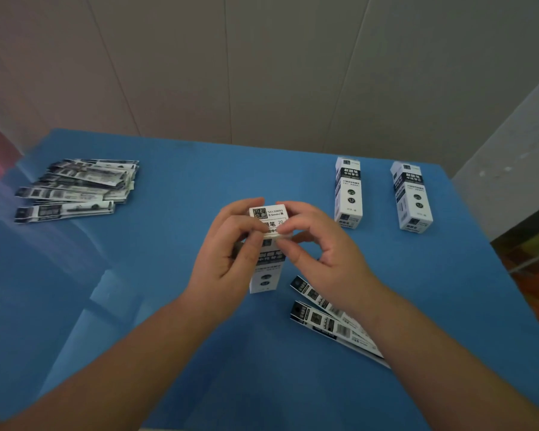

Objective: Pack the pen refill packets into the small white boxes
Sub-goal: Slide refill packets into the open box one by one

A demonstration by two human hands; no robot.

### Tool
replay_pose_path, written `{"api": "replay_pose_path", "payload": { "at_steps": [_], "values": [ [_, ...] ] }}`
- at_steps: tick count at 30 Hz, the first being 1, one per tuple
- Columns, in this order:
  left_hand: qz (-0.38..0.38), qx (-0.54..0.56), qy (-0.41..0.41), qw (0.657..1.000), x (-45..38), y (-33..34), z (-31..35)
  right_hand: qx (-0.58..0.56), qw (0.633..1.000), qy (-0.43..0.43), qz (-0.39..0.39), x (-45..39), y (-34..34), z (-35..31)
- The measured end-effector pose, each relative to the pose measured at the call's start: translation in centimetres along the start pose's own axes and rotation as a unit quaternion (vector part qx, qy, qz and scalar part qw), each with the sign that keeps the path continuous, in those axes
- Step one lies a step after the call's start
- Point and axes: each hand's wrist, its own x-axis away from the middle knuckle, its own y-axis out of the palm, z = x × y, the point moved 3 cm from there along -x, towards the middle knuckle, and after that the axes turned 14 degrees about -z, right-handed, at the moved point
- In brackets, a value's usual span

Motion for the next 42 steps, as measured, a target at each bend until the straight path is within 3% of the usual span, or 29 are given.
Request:
{"api": "replay_pose_path", "payload": {
  "at_steps": [4,7,11,16,22,30,35,42],
  "values": [
    [-0.005,-0.027,-0.02,0.999,1.5,0.3,-1.5,-0.033,0.999,0.03,-0.002,0.5,0.9,1.3],
    [-0.037,-0.032,-0.105,0.993,3.3,0.6,-3.9,-0.084,0.989,0.122,-0.026,1.2,2.2,3.2],
    [-0.08,-0.056,-0.211,0.973,4.5,0.7,-6.0,-0.063,0.972,0.21,-0.08,2.0,3.3,5.7],
    [-0.073,-0.068,-0.212,0.972,2.2,1.1,-6.6,-0.057,0.968,0.239,-0.046,1.0,3.2,7.2],
    [-0.133,-0.153,-0.259,0.944,-5.0,2.0,-9.2,0.03,0.956,0.291,0.006,-1.9,-0.1,9.9],
    [-0.152,-0.213,-0.287,0.922,-13.2,2.5,-13.2,0.069,0.942,0.329,0.002,-7.2,-3.9,14.6],
    [-0.149,-0.235,-0.283,0.918,-15.6,0.9,-14.8,0.084,0.936,0.339,-0.036,-10.2,-3.8,16.6],
    [-0.151,-0.223,-0.302,0.915,-17.2,-0.2,-15.8,0.075,0.939,0.335,-0.03,-12.0,-3.8,17.9]
  ]
}}
